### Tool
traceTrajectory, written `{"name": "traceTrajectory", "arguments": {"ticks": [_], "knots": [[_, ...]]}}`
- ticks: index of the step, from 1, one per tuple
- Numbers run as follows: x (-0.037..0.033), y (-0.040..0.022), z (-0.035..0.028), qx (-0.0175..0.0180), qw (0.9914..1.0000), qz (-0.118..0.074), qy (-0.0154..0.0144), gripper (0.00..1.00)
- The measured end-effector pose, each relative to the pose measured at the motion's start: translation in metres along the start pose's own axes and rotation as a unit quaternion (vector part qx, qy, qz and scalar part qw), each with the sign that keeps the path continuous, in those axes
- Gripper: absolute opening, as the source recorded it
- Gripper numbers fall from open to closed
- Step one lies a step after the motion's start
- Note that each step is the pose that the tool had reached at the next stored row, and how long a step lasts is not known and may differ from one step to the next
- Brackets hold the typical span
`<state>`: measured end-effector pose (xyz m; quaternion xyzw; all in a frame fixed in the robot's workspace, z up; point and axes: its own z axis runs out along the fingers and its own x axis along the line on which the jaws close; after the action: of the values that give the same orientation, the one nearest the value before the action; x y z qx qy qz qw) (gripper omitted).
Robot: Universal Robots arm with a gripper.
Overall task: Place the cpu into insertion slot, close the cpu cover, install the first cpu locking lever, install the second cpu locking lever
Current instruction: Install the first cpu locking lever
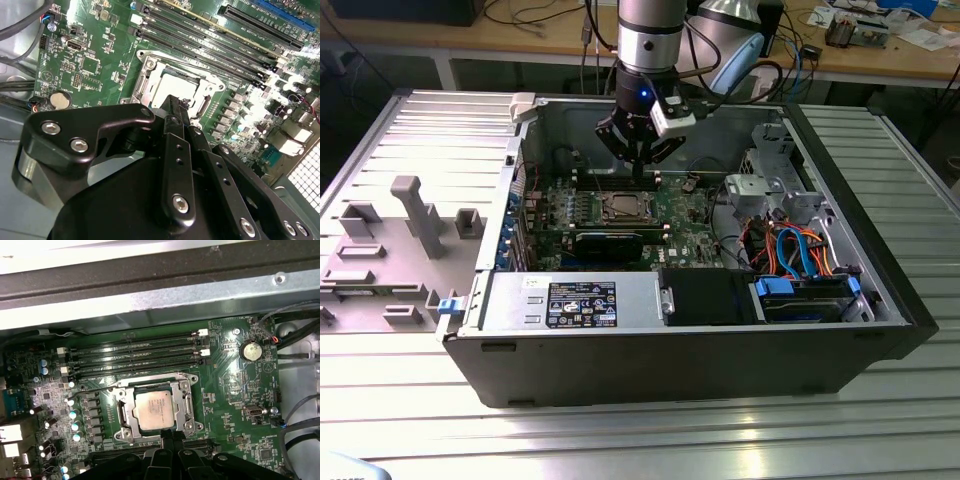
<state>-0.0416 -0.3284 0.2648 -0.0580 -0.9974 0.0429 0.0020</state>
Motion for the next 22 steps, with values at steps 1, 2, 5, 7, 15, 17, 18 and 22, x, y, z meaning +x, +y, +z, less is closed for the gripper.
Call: {"name": "traceTrajectory", "arguments": {"ticks": [1, 2, 5, 7, 15, 17, 18, 22], "knots": [[0.0000, 0.0000, 0.0000, 0.0000, 1.00000, -0.001, -0.0001, 0.11], [0.0000, 0.0000, 0.0000, 0.0000, 1.00000, -0.003, -0.0002, 0.11], [0.0000, 0.0000, 0.0000, -0.0087, 0.99991, -0.010, 0.0001, 0.11], [0.0000, 0.0000, 0.0000, -0.0271, 0.99952, -0.015, 0.0017, 0.11], [0.0000, 0.0000, 0.0000, -0.0732, 0.99673, -0.034, 0.0055, 0.11], [0.0000, 0.0001, 0.0000, -0.0750, 0.99611, -0.046, 0.0055, 0.11], [0.0000, 0.0000, 0.0000, -0.0750, 0.99583, -0.052, 0.0054, 0.11], [0.0000, 0.0000, 0.0000, -0.0669, 0.99529, -0.070, 0.0048, 0.11]]}}
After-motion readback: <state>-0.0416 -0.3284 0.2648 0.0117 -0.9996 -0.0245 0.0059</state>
